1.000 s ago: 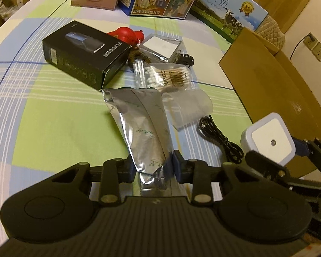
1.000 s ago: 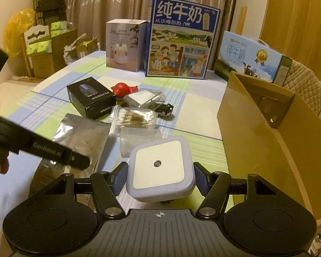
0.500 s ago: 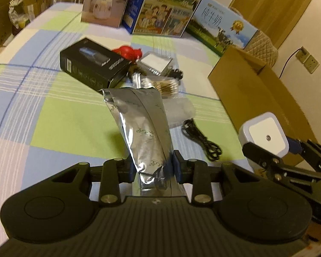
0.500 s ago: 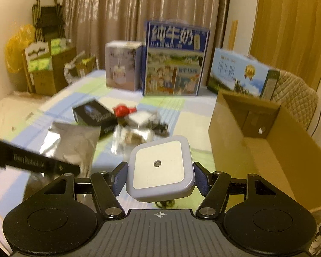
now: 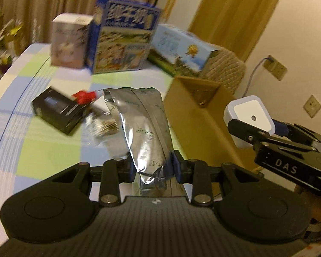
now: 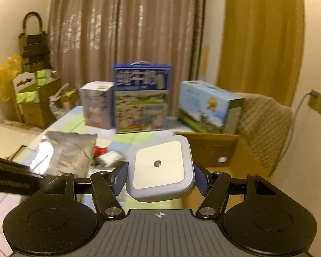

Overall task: Organize objects
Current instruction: 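Carry the foil bag and night-light into the cardboard box and release both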

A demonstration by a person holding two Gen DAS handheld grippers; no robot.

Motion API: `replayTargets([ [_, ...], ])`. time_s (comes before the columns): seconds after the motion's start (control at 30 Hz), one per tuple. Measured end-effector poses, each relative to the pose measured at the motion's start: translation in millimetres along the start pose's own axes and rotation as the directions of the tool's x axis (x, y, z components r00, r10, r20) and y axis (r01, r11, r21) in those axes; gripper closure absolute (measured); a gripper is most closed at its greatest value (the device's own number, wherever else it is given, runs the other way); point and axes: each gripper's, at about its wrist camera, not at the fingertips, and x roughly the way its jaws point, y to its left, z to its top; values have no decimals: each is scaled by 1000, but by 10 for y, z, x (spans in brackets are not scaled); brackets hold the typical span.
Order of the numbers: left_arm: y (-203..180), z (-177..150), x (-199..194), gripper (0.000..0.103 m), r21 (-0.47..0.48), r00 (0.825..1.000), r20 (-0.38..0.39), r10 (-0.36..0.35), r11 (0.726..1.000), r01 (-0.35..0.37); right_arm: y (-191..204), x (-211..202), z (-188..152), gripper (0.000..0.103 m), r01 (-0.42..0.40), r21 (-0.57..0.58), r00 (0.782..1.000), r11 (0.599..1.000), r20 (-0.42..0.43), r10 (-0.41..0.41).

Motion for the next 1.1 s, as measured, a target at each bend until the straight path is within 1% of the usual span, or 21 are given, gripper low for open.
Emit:
replayTargets([
  [0.13, -335, 161, 57, 75, 20, 999, 6, -46, 999, 46, -426, -14, 19, 41, 65, 21, 998, 998, -9, -65],
  [0.27, -673, 346, 188, 75, 41, 996, 12, -88, 995, 87, -871, 4, 2, 41, 113, 64, 993, 992, -30, -111],
  [0.47, -1131, 498, 587, 75, 48, 989, -26, -145, 988, 146, -1345, 101, -127, 41, 153, 111, 987, 982, -71, -145],
  [0.6, -1365, 541, 865, 75, 43, 984, -55, -170, 984, 173, -1618, 133, -232, 41, 176, 145, 982, 974, -93, -164],
  [0.73, -1523, 571, 1130, 75, 31, 980, -79, -183, 982, 186, -1810, 141, -287, 41, 190, 159, 979, 969, -101, -176],
  [0.87, -1631, 584, 1333, 75, 38, 982, -86, -168, 984, 172, -1883, 178, -331, 41, 195, 176, 978, 965, -113, -177],
  [0.9, -1640, 583, 1358, 73, 35, 983, -83, -164, 985, 168, -1889, 182, -347, 41, 190, 180, 978, 965, -117, -171],
  [0.93, -1643, 582, 1382, 68, 33, 984, -84, -159, 986, 162, -1883, 188, -360, 41, 185, 182, 979, 966, -119, -165],
  [0.97, -1640, 582, 1381, 66, 35, 984, -78, -159, 986, 162, -1874, 187, -374, 41, 181, 182, 980, 966, -121, -161],
  [1.1, -1567, 567, 1321, 65, 57, 989, -63, -134, 989, 138, -1826, 218, -398, 41, 162, 196, 982, 967, -129, -138],
])
